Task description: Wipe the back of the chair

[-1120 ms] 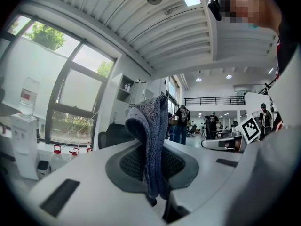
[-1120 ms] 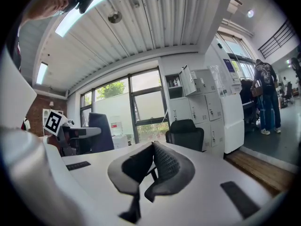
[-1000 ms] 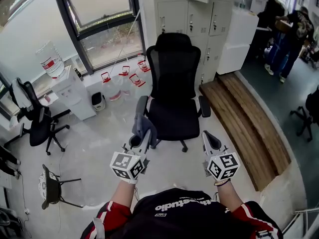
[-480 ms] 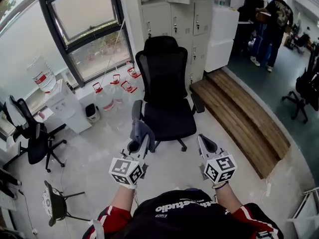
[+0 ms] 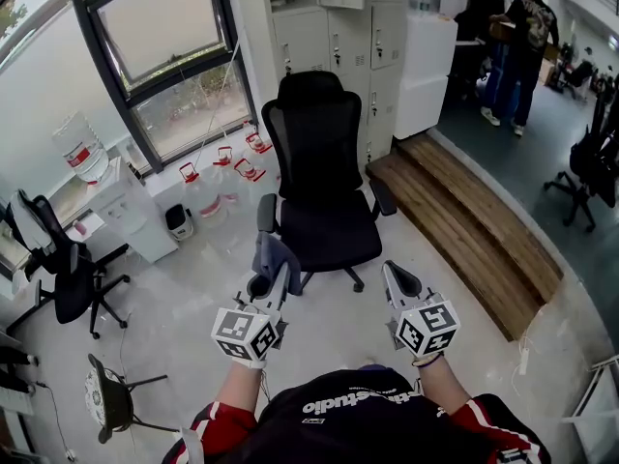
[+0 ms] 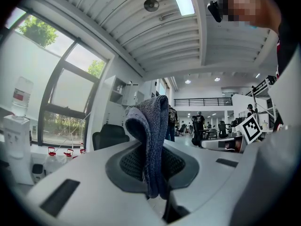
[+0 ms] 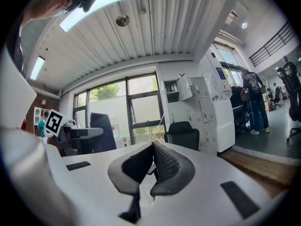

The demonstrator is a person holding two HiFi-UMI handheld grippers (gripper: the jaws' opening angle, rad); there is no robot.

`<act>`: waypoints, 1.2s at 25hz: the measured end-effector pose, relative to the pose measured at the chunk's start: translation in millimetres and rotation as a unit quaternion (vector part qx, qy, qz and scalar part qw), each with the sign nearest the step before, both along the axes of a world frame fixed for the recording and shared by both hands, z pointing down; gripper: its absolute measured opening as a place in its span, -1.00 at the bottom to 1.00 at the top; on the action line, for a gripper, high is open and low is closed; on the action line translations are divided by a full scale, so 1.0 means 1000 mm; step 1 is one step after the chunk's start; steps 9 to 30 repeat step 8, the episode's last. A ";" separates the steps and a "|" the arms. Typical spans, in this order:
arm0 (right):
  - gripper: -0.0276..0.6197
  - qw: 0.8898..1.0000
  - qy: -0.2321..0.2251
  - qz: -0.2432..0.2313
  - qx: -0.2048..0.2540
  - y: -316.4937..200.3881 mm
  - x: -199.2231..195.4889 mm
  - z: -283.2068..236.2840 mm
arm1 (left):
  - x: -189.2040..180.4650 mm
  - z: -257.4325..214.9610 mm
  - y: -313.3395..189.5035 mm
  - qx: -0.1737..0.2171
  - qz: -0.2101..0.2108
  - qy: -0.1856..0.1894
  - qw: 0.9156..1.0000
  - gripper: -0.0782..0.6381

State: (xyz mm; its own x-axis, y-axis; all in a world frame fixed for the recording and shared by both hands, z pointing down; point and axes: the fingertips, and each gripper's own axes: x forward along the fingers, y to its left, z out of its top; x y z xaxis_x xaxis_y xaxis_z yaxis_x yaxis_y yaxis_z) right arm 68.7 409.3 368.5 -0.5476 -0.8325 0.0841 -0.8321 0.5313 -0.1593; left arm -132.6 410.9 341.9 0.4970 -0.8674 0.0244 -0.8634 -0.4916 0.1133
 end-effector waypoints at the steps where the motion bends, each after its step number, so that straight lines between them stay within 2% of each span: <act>1: -0.92 1.000 0.001 0.000 0.000 0.002 -0.001 0.000 | -0.001 0.000 0.002 -0.001 0.001 0.003 1.000 -0.62; 30: -0.92 1.000 0.008 -0.001 0.002 0.008 -0.008 0.004 | -0.007 0.002 0.009 0.001 0.001 0.006 1.000 -0.62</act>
